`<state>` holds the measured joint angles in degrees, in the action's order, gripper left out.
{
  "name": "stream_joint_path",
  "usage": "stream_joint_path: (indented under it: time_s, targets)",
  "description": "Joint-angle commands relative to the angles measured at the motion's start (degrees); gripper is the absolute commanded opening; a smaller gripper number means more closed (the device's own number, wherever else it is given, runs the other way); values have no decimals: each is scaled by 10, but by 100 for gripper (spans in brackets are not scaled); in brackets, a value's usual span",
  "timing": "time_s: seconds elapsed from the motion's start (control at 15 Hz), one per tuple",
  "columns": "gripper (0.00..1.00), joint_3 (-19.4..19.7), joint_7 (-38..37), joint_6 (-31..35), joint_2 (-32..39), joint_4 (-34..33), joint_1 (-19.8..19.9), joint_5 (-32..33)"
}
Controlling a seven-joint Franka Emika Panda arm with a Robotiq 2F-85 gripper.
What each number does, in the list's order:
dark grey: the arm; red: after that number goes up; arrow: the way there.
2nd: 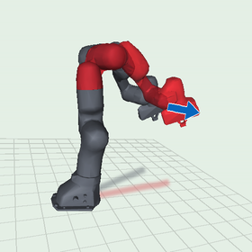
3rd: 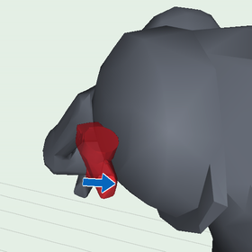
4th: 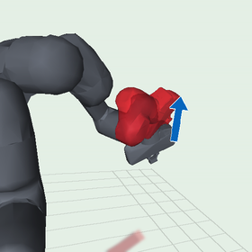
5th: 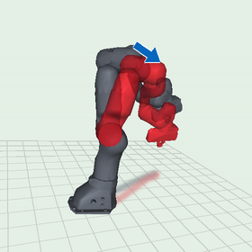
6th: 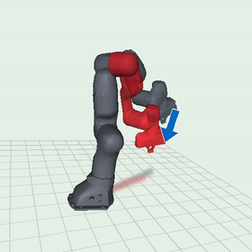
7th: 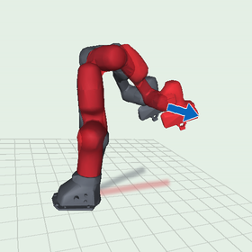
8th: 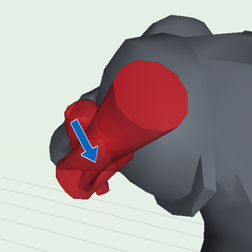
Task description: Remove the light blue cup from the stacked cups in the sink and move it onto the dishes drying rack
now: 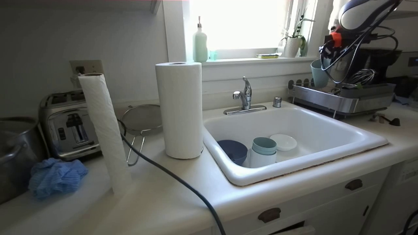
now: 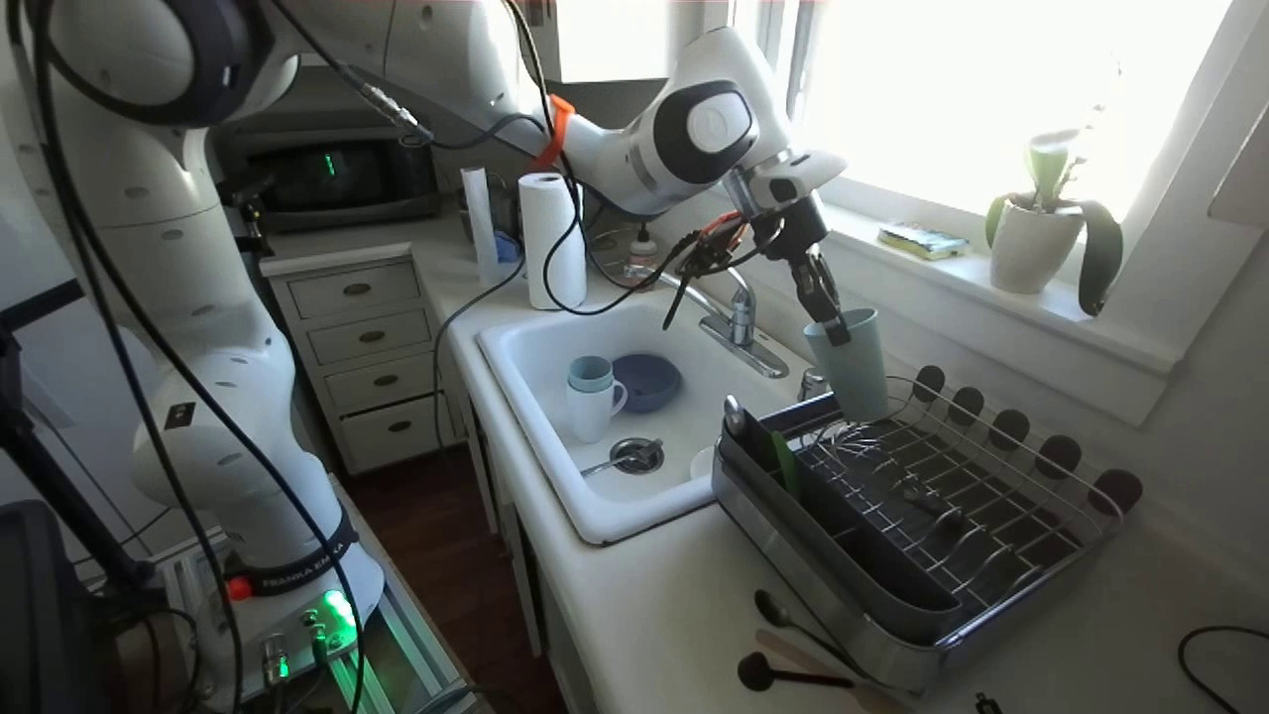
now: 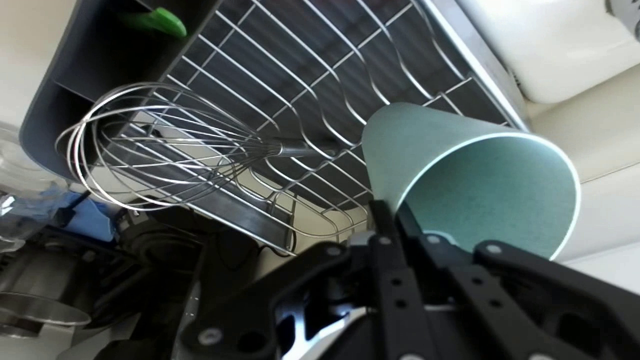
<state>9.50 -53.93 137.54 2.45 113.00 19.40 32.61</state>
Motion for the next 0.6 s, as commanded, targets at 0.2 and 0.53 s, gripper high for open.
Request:
stream_joint_path:
  time_s: [0.2, 0.53]
  targets:
    - [1, 54, -57, 4, 77, -52, -38, 26]
    - [1, 81, -82, 33, 100, -70, -54, 31]
